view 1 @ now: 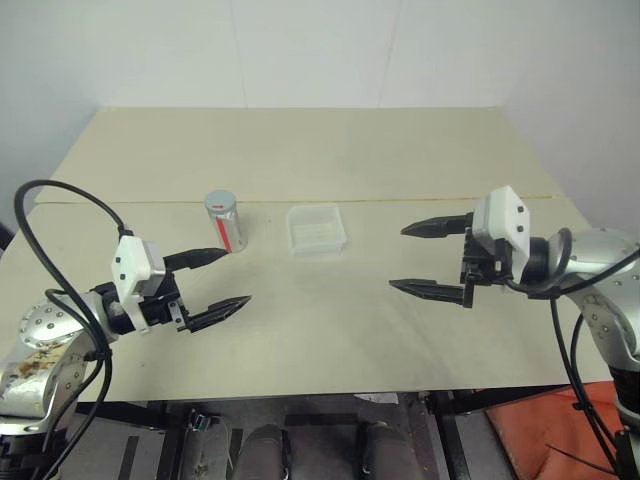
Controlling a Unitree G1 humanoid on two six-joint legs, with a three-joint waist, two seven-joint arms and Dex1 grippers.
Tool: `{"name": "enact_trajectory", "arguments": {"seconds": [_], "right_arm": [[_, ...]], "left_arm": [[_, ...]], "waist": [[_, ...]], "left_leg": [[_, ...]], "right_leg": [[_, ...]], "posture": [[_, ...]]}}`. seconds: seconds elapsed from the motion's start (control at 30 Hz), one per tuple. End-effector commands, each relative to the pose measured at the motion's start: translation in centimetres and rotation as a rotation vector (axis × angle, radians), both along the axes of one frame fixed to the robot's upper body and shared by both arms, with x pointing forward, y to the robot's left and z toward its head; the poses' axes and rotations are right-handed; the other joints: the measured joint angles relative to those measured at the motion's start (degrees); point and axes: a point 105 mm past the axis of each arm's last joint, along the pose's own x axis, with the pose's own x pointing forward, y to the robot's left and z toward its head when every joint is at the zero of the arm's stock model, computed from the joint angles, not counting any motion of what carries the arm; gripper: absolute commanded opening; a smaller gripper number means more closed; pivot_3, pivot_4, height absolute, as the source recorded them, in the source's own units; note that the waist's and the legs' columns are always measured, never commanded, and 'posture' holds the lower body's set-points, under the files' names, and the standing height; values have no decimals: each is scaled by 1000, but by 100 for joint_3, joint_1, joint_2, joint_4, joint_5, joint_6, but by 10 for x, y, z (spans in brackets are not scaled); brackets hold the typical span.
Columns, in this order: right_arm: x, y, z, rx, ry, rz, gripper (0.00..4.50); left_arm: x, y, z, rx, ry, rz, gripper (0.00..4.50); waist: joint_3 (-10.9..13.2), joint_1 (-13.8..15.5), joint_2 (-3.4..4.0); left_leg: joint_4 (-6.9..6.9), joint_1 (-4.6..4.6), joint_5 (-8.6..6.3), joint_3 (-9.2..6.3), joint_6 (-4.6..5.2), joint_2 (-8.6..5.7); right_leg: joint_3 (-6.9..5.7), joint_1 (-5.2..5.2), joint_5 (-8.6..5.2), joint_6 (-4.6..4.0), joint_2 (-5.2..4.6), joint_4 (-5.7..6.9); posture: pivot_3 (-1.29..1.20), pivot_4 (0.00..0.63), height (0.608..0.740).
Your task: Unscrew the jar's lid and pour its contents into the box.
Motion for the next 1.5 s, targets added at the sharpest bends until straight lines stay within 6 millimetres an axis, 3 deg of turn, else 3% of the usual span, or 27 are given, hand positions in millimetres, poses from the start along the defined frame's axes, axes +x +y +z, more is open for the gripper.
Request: {"name": "enact_trajectory", "arguments": {"seconds": [0.03, 0.43, 0.73, 0.9, 1.5], "right_arm": [[-2, -4, 11, -5, -61, -2, 4500], [-7, -8, 8, -10, -53, -5, 4500], [-11, -8, 6, -4, -47, -10, 4500], [-14, -7, 9, -3, -47, 6, 4500], [-20, -1, 17, -1, -94, 28, 4500]], "left_arm": [[-1, 1, 14, -5, -57, 6, 4481], [6, 4, 10, -35, -97, 90, 4481], [40, 21, -1, -268, -146, 529, 4481], [62, 30, -12, -315, -144, 753, 4481], [115, 12, -26, -349, -158, 881, 4481]], "waist": [[0, 1, 0], [0, 3, 0], [0, 7, -1], [-1, 14, -4], [-2, 32, -6]], "left_leg": [[0, 0, 0, 0, 0, 0], [0, 0, 0, 0, 0, 0], [3, 1, -1, -4, 1, -1], [3, 7, 0, -9, 1, -4], [7, 4, -1, -12, 3, -4]], "right_leg": [[0, 0, 0, 0, 0, 0], [0, 0, 0, 0, 0, -1], [-1, 8, 2, 1, 0, -1], [-6, 19, 2, 1, 0, -2], [-11, 21, 2, 1, 0, -4]], "posture": [[0, 150, 740], [0, 150, 740], [0, 150, 740], [0, 150, 740], [0, 150, 740]]}}
